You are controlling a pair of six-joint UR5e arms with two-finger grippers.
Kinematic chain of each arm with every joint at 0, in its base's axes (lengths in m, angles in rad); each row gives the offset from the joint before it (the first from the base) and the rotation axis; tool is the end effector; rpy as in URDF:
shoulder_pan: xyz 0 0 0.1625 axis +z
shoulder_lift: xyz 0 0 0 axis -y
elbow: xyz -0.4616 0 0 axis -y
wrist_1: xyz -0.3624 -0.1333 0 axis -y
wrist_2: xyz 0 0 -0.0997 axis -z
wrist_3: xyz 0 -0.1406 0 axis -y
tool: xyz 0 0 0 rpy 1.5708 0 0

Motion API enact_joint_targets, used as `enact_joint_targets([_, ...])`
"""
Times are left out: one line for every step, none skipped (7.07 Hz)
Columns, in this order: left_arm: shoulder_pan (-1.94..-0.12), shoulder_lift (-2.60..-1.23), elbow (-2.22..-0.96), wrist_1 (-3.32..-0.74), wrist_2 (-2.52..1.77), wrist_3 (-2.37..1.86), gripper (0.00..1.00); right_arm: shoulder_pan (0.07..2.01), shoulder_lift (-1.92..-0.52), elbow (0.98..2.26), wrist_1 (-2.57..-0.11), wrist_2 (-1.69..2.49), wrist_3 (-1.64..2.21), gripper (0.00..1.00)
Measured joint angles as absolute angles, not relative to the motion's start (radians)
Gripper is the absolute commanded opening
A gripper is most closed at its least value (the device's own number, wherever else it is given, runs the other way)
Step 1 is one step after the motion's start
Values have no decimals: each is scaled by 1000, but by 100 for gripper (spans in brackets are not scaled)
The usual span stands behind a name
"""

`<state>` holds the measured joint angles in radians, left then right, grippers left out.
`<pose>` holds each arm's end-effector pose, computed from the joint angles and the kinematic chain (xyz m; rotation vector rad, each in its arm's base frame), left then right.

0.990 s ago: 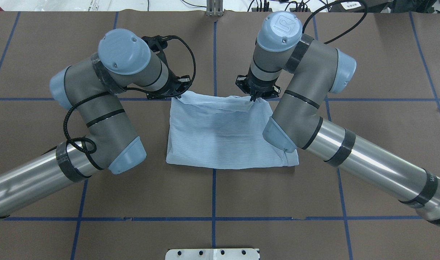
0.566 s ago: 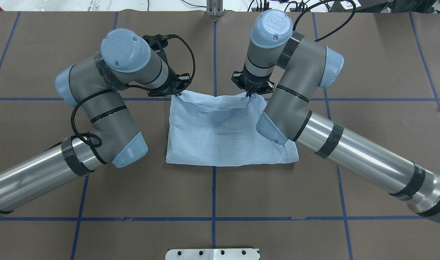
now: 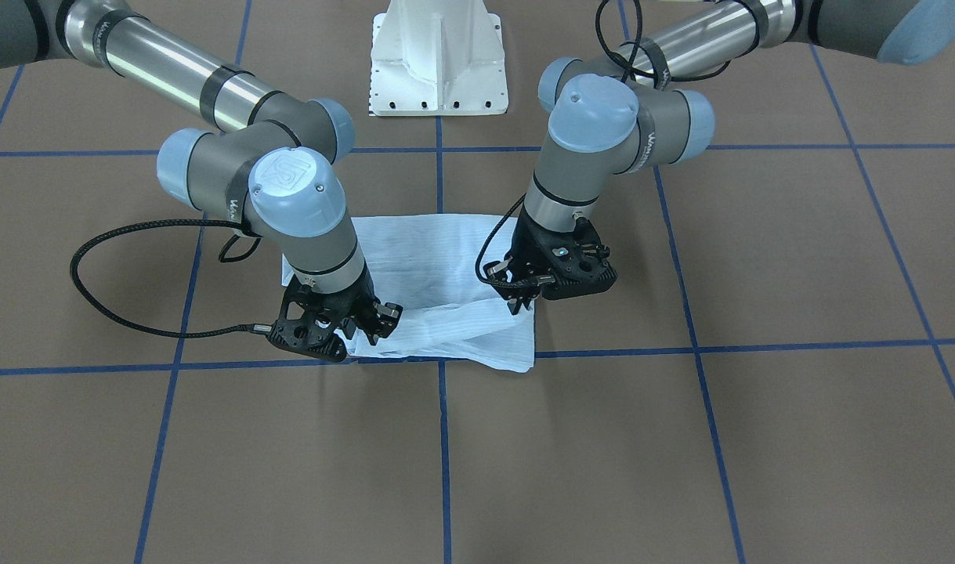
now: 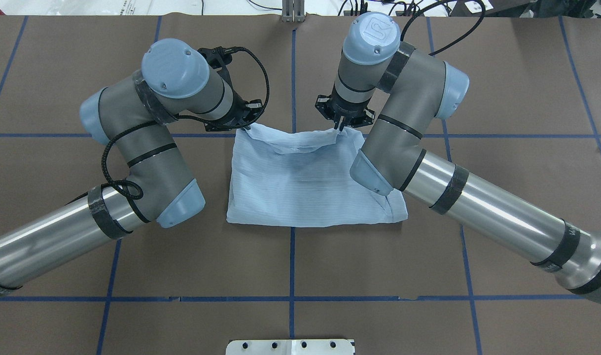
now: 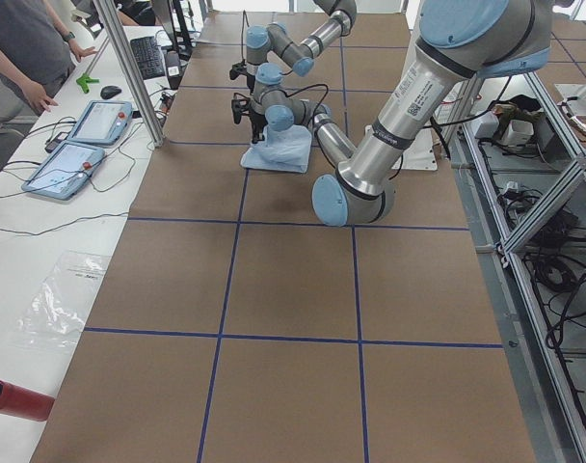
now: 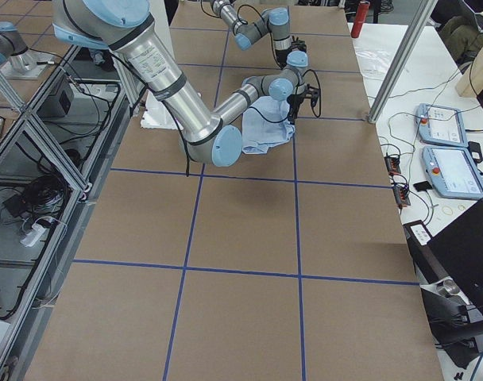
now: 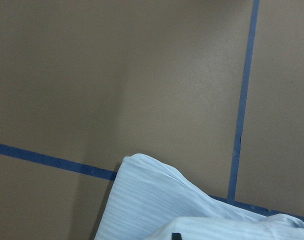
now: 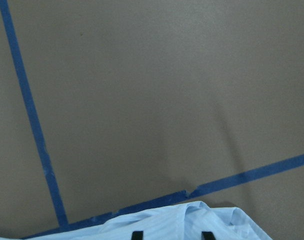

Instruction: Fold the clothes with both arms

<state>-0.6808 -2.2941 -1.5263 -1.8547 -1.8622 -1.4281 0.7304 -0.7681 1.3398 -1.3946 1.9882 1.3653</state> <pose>0.5283 -0.5474 0.2761 0.1371 0.9880 -0.3529 -0.5430 -0.5888 0.3135 -0.0227 -0.8403 0.3378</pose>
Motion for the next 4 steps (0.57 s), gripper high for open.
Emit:
enact_joint_targets([-692,-2291,-1526,-1850,-1863,-1426,100,744,-766,1335,-1378,2004,1351,100])
enact_joint_targets([-712,-2287,-1526,-1846,-1870,-1421,100,757,-765,1339,-1369,2036,1339,100])
enact_joint_targets([-734,-2281,-1526,-1843,-1886,-1414,100,764,-764,1356,-1365,2065,1333,100])
enact_joint_targets([-754,-2265,-1536,-1838,-1903,-1389,100,765,-766,1383,-1366,2081,1330,100])
